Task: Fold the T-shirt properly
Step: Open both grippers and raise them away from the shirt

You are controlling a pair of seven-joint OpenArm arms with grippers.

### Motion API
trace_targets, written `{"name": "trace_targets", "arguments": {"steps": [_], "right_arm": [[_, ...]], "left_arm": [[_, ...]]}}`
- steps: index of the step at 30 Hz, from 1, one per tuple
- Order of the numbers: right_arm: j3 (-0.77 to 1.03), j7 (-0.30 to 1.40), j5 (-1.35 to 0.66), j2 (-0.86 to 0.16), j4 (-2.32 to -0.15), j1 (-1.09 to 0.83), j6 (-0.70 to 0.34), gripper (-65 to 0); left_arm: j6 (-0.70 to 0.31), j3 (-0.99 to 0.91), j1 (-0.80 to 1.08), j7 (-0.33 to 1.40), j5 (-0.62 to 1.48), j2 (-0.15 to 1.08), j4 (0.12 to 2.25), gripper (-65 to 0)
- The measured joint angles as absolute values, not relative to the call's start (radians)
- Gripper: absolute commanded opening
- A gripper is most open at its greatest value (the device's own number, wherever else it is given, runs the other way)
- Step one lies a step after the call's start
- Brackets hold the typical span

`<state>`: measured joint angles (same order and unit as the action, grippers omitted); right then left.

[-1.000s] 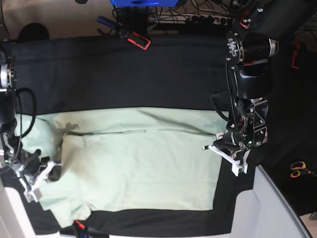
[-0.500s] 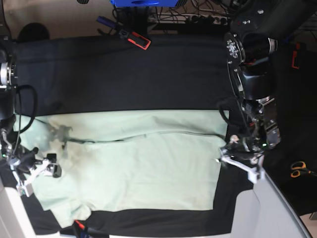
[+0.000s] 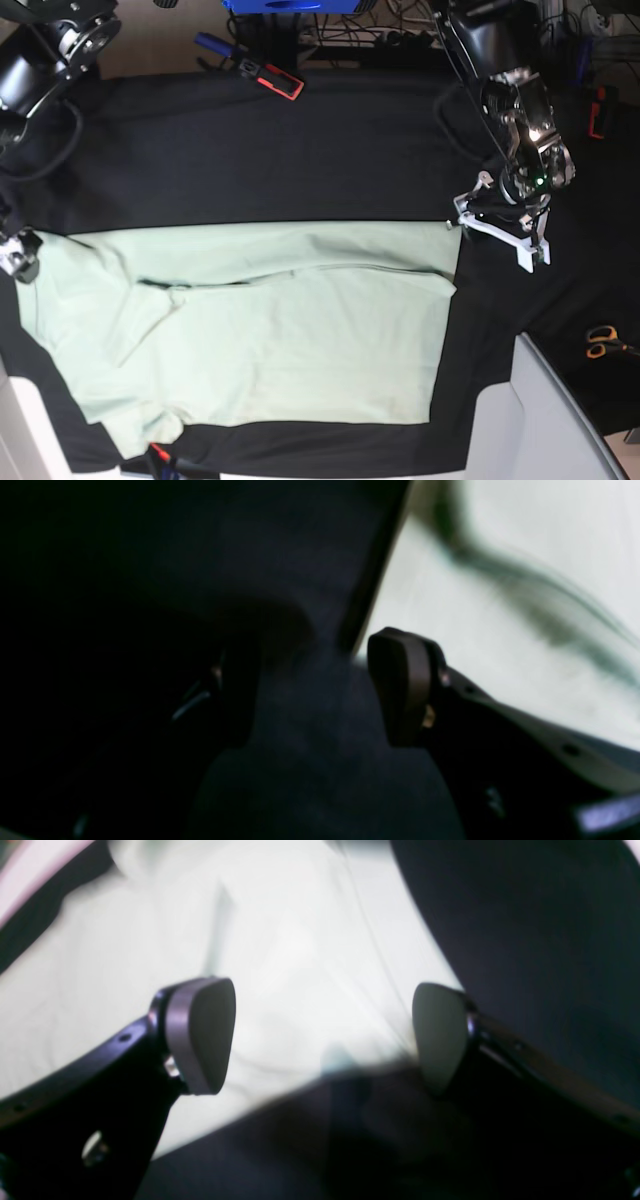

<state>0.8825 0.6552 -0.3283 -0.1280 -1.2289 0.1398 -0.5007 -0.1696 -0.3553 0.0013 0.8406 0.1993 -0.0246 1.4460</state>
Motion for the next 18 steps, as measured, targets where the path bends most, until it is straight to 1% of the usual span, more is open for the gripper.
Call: {"name": "trace_targets", "arguments": {"steps": [2,5,7,11,14,17,18], "right_arm": [[0.930,0.659,-0.334,-0.126,-1.236,0.117,-0.502,-13.8],[0.948,0.658,-0.334,-0.121,-1.217,0.069,-0.498,-13.8],[0.948,0.676,-0.325,-0.109,-1.191,0.049,-0.498,-13.6],[0.944,0.672,-0.335,-0.102,-1.179,0.047,-0.504,-13.5],[0.944,0.666,-0.337,-0.115,-1.179,0.041,-0.506,-13.2],[0.945,0.672,-0.332,-0.112,-1.179,0.015,-0.586,-13.5],[0.944,0.675,-0.332,-0.109,-1.177,0.012,-0.596,-13.5]], "left_arm": [[-0.183,-0.352,0.029,0.814,0.215,-0.037,1.488,-27.7],[-0.183,-0.361,0.069,0.822,0.262,-0.059,1.491,-27.2],[-0.177,-0.367,0.088,0.842,0.362,-0.059,1.478,-27.0],[-0.181,-0.363,0.092,0.823,0.605,-0.037,1.424,-27.0],[-0.179,-0.364,0.095,0.816,0.683,-0.027,1.374,-27.0],[-0.175,-0.390,0.117,0.772,0.701,-0.025,1.359,-27.0],[-0.175,-0.403,0.117,0.756,0.701,-0.024,1.358,-27.0]]}}
